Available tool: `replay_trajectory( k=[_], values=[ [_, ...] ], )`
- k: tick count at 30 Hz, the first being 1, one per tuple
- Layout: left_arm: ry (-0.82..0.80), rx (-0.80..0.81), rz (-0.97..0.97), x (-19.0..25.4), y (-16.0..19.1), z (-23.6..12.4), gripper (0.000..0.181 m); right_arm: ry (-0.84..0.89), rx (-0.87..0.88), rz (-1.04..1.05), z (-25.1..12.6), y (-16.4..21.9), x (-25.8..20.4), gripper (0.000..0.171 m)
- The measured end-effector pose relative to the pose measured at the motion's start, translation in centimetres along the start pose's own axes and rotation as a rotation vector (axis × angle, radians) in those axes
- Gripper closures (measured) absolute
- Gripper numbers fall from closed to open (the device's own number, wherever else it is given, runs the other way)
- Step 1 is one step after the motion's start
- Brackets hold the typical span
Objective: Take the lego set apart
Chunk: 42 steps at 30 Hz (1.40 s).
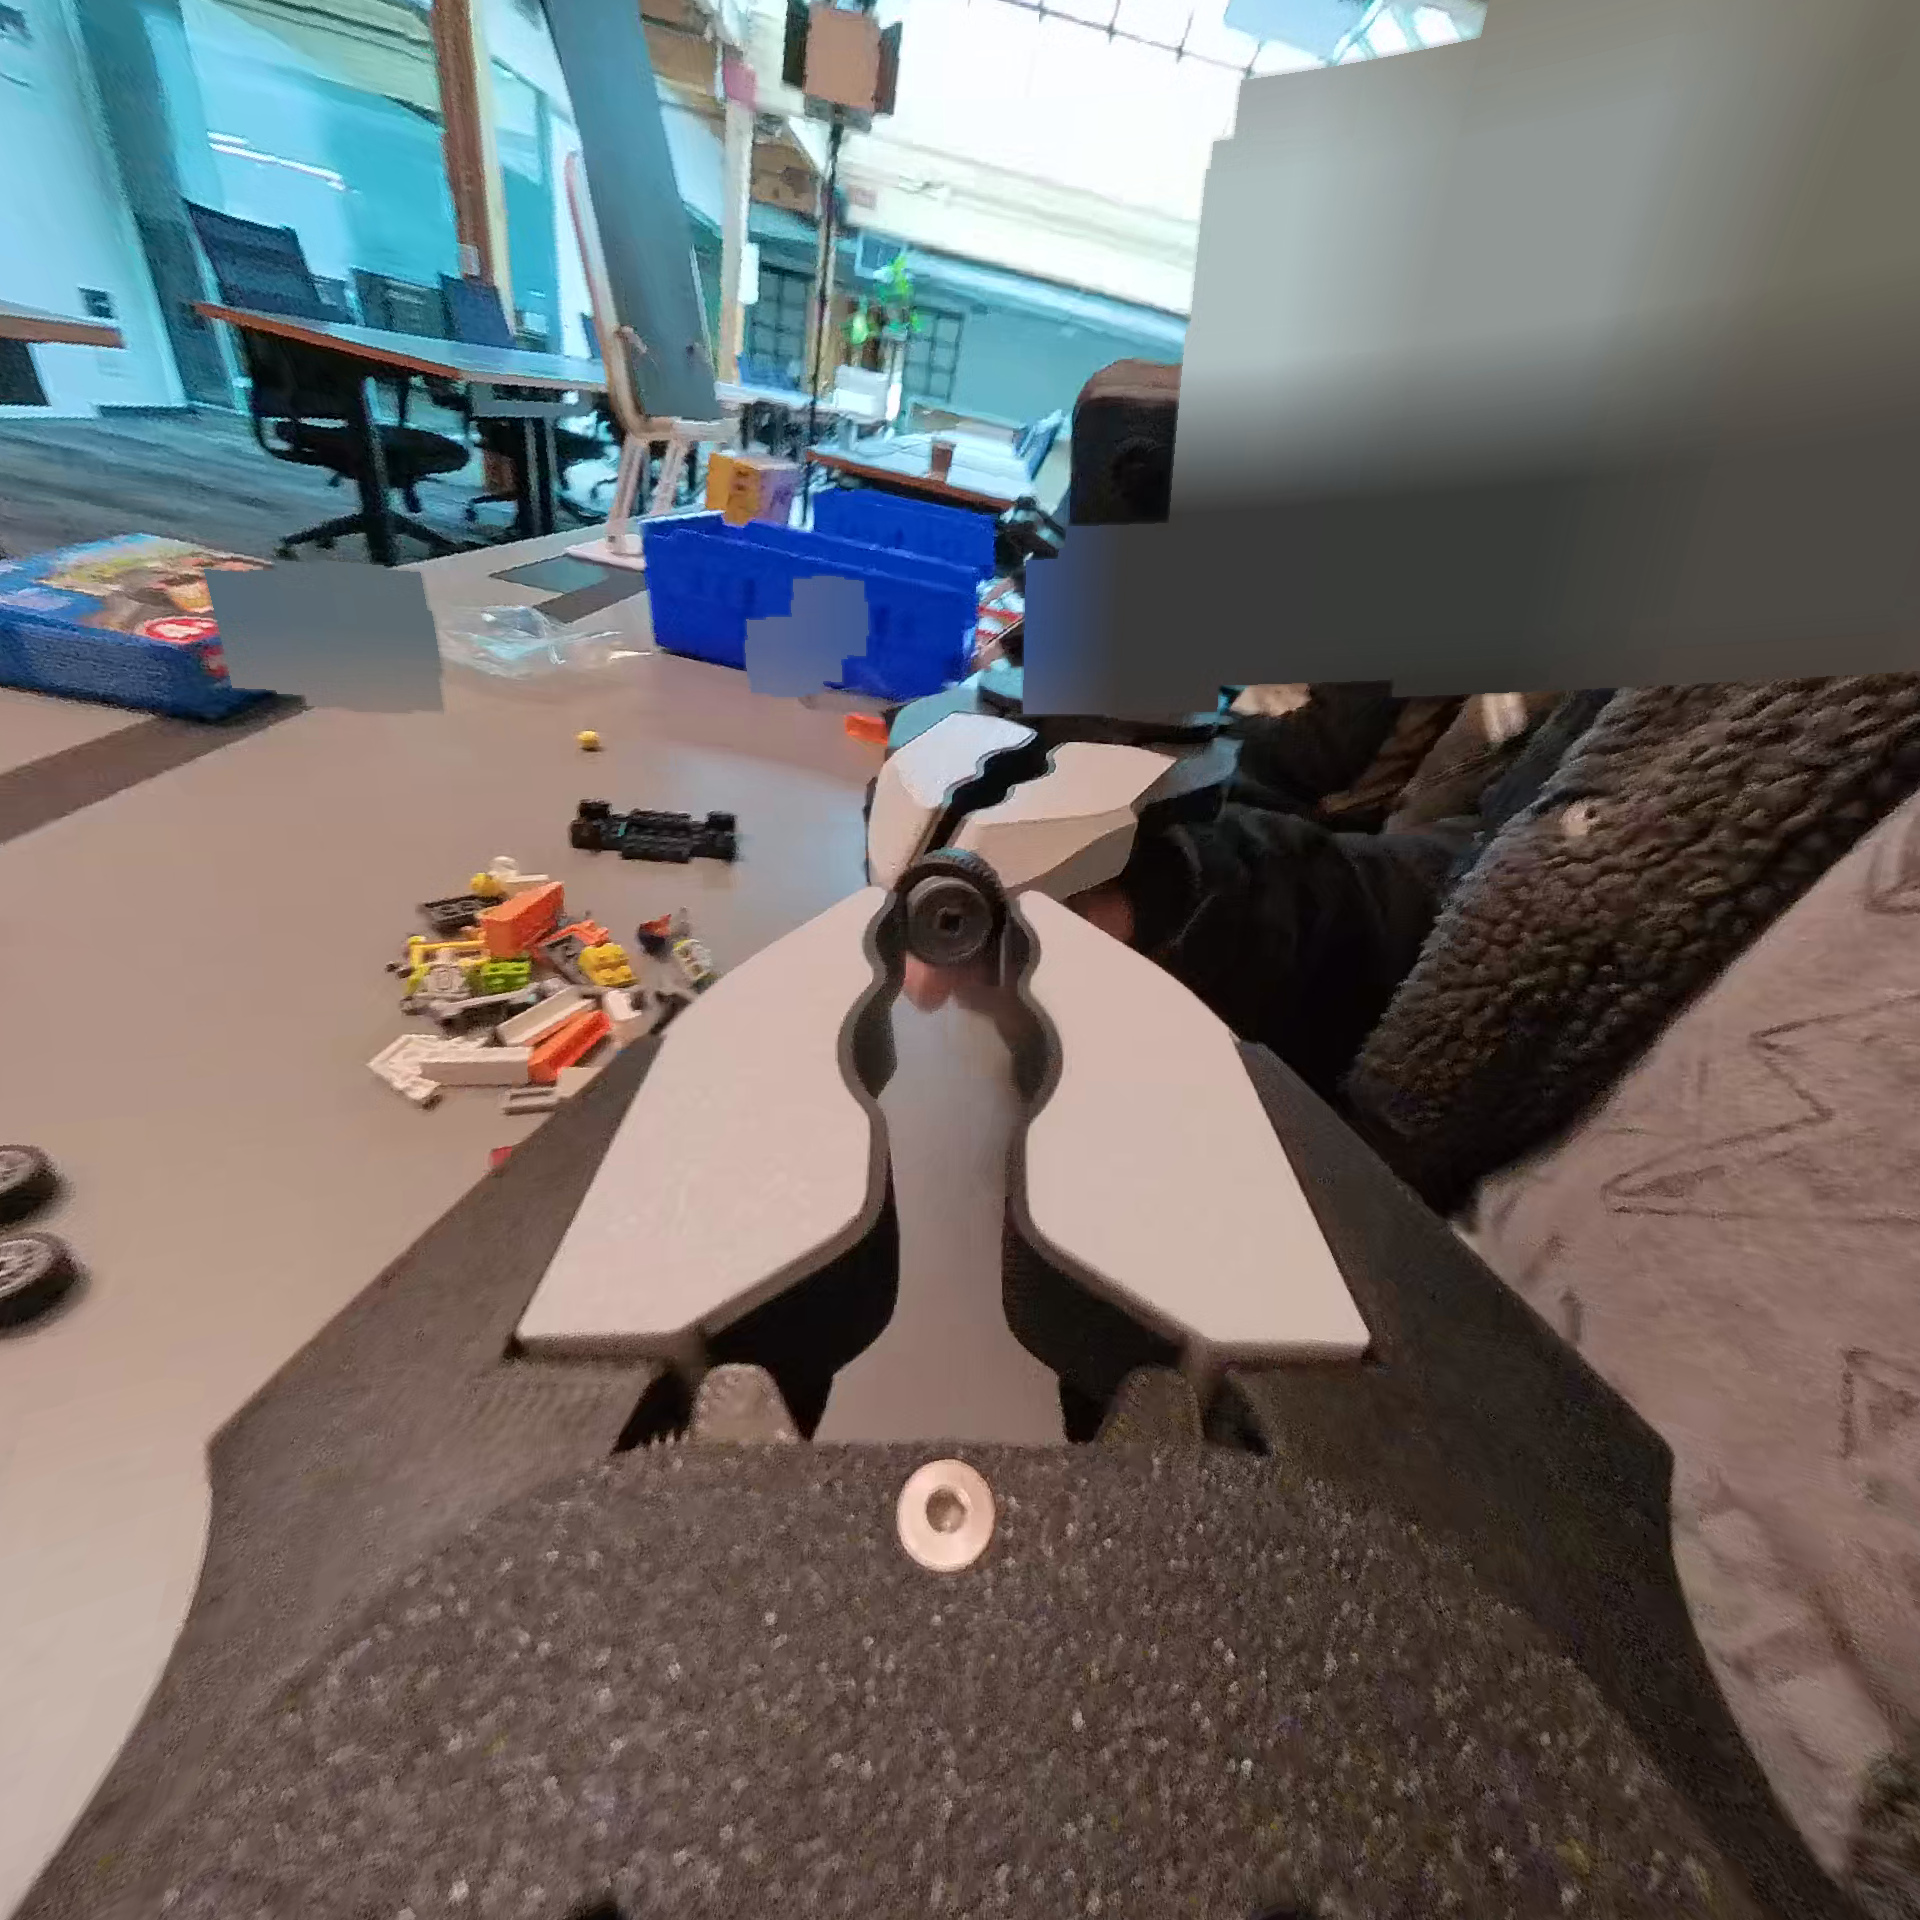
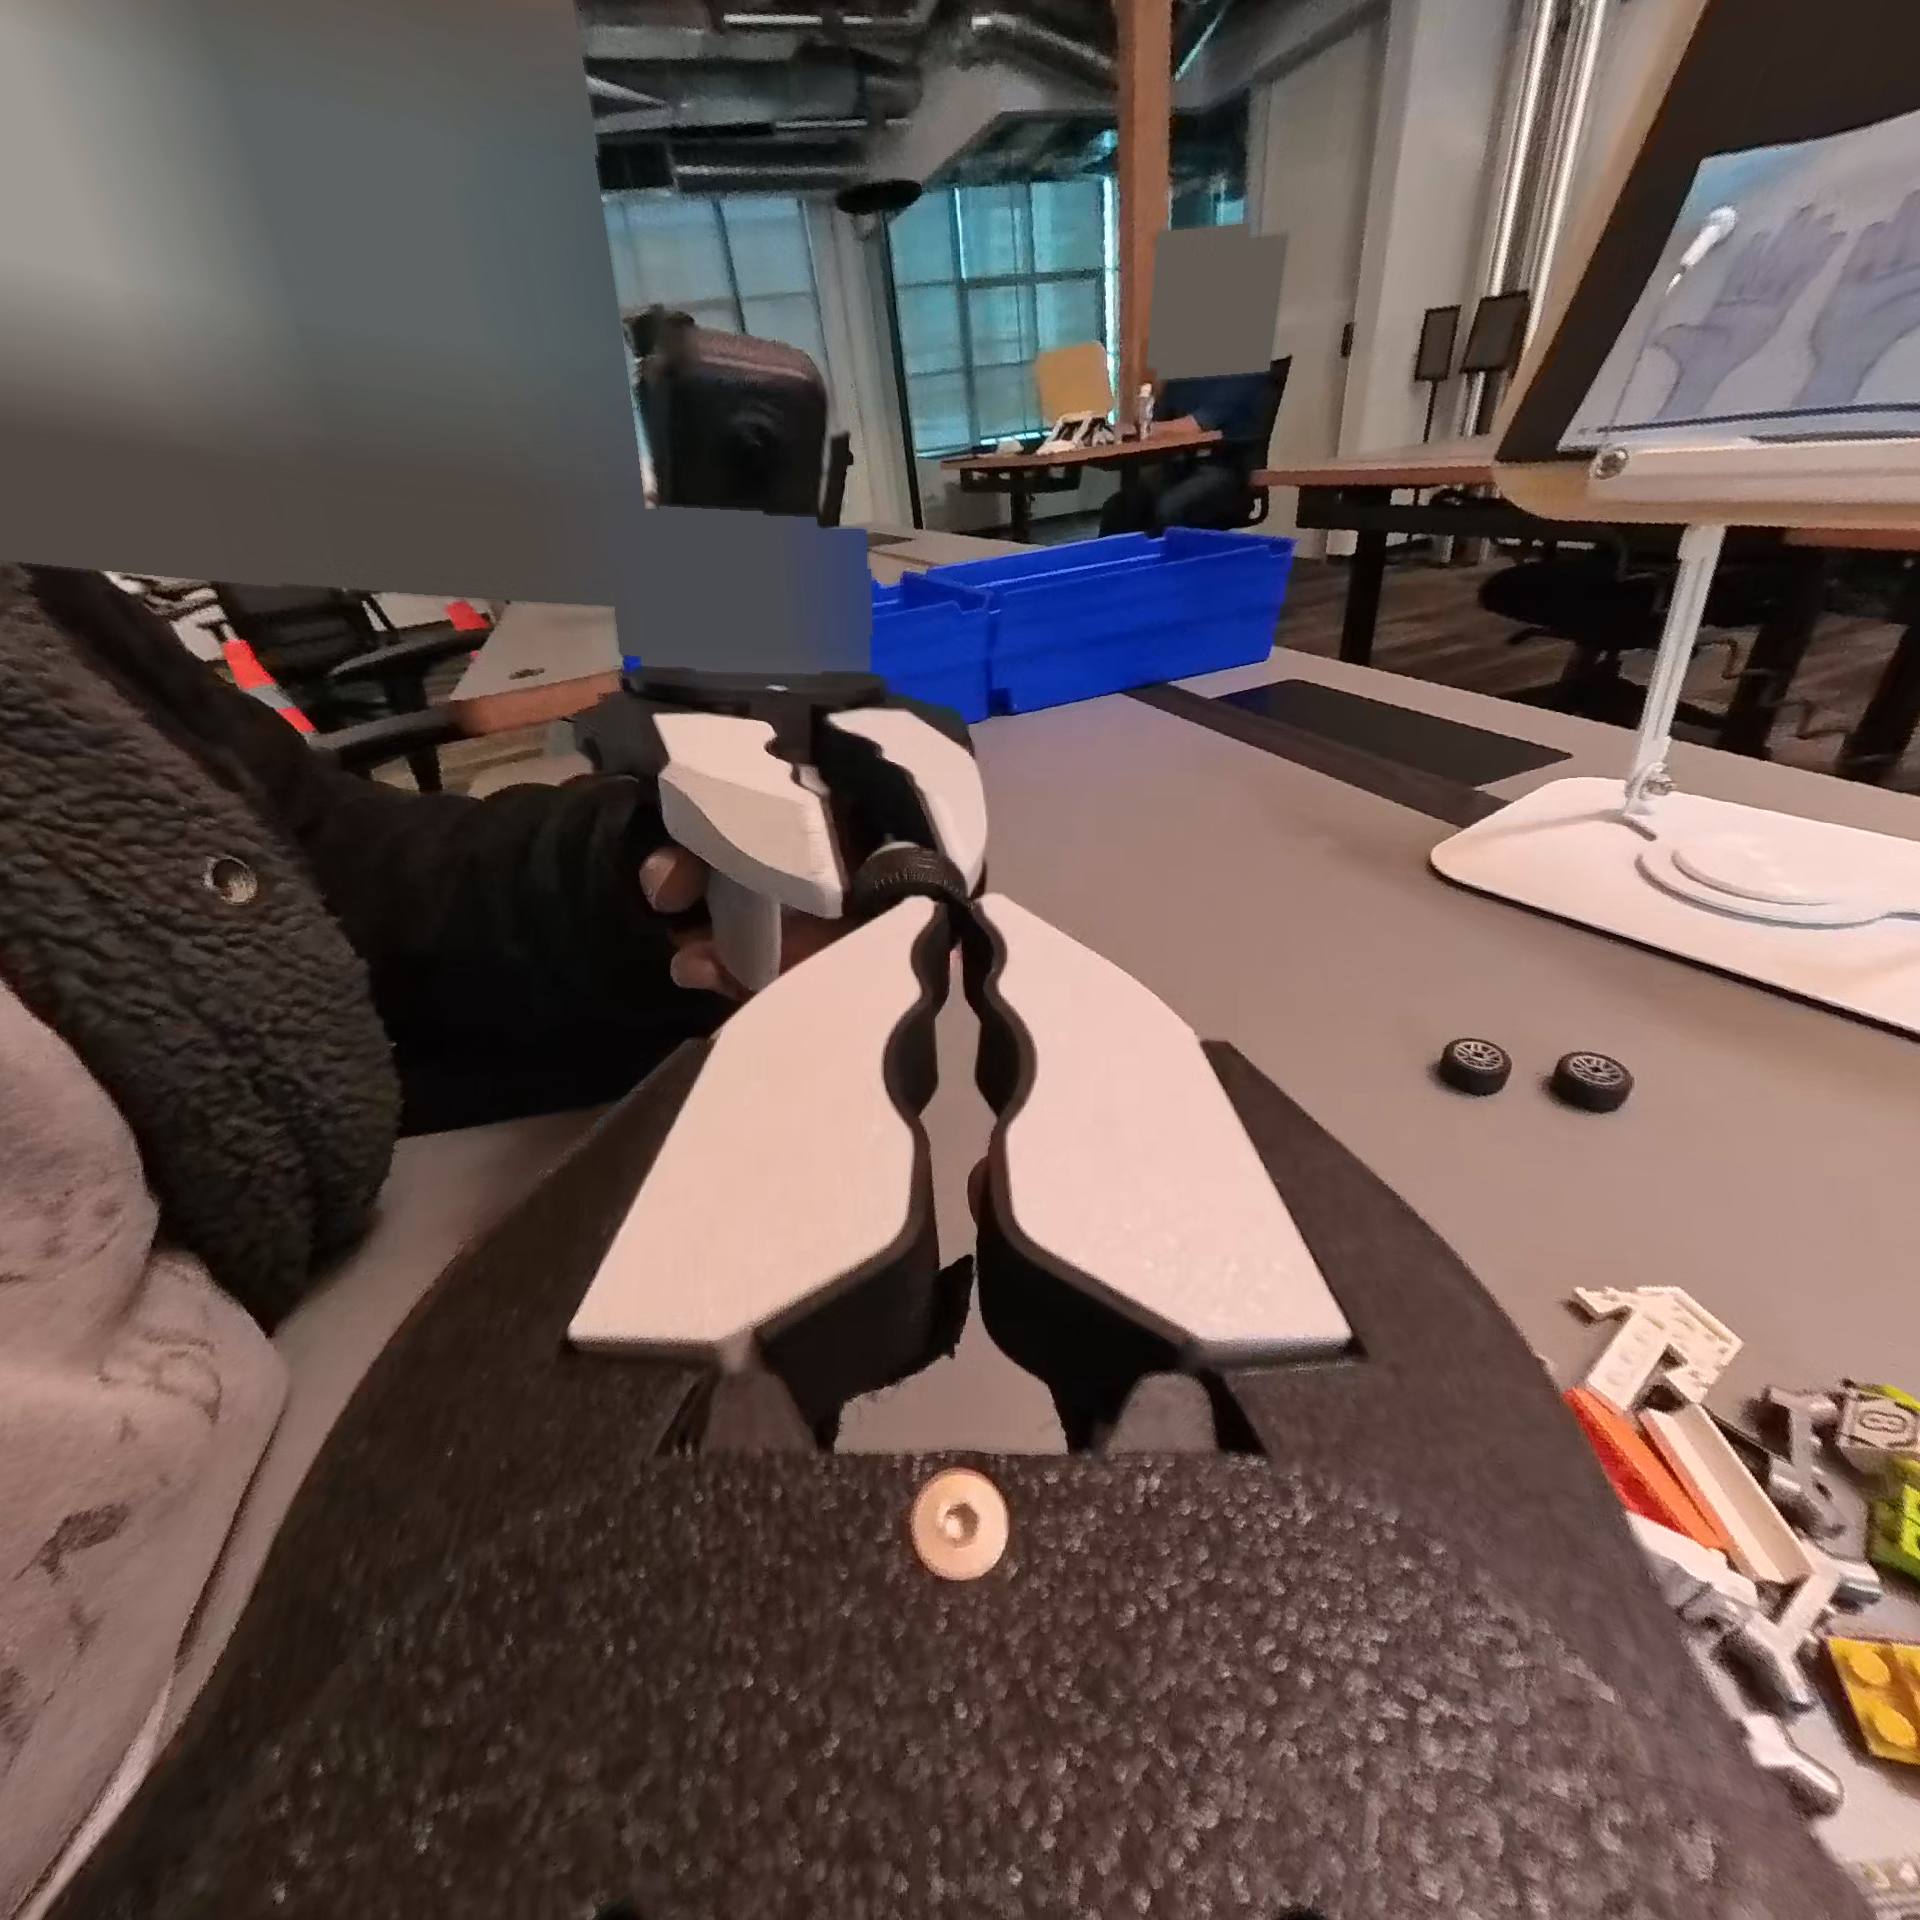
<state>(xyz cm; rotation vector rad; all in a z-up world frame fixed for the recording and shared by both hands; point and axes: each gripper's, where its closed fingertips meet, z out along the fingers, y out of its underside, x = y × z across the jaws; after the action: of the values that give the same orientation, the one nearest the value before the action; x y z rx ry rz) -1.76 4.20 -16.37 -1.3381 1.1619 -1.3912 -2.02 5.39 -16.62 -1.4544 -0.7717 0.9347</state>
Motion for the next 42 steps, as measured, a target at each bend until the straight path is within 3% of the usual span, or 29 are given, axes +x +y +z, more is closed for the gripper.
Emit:
replay_trajectory(
  k=[11, 16, 20, 25, 28, 33, 42],
  values=[
    [-0.329, -0.128, 0.252, -2.8, 1.2, 0.1, 0.163, 0.227, -0.077, 0.007, 0.4, 1.4, 2.6, 0.17],
    [-0.36, -0.105, 0.234, -3.6, 0.7, -0.6, 0.167, 0.31, -0.092, 0.023, -0.6, 1.6, 4.4, 0.17],
    [-0.405, -0.217, 0.181, -6.1, 2.2, -1.8, 0.167, 0.299, -0.146, -0.011, -0.4, 2.0, 4.3, 0.17],
    [-0.431, -0.604, 0.011, -9.3, 7.9, -6.1, 0.167, 0.175, -0.397, 0.068, 0.9, 6.1, 3.6, 0.169],
    [-0.502, -0.685, -0.075, -10.9, 8.8, -9.0, 0.167, 0.084, -0.57, -0.002, 2.5, 8.1, 3.0, 0.169],
    [-0.63, -0.677, -0.102, -13.2, 7.7, -12.7, 0.167, -0.027, -0.772, -0.126, 6.8, 9.8, 3.4, 0.169],
    [-0.655, -0.616, -0.22, -15.8, 9.7, -13.5, 0.167, -0.012, -1.009, -0.24, 9.3, 12.4, 5.4, 0.169]
  ],
)
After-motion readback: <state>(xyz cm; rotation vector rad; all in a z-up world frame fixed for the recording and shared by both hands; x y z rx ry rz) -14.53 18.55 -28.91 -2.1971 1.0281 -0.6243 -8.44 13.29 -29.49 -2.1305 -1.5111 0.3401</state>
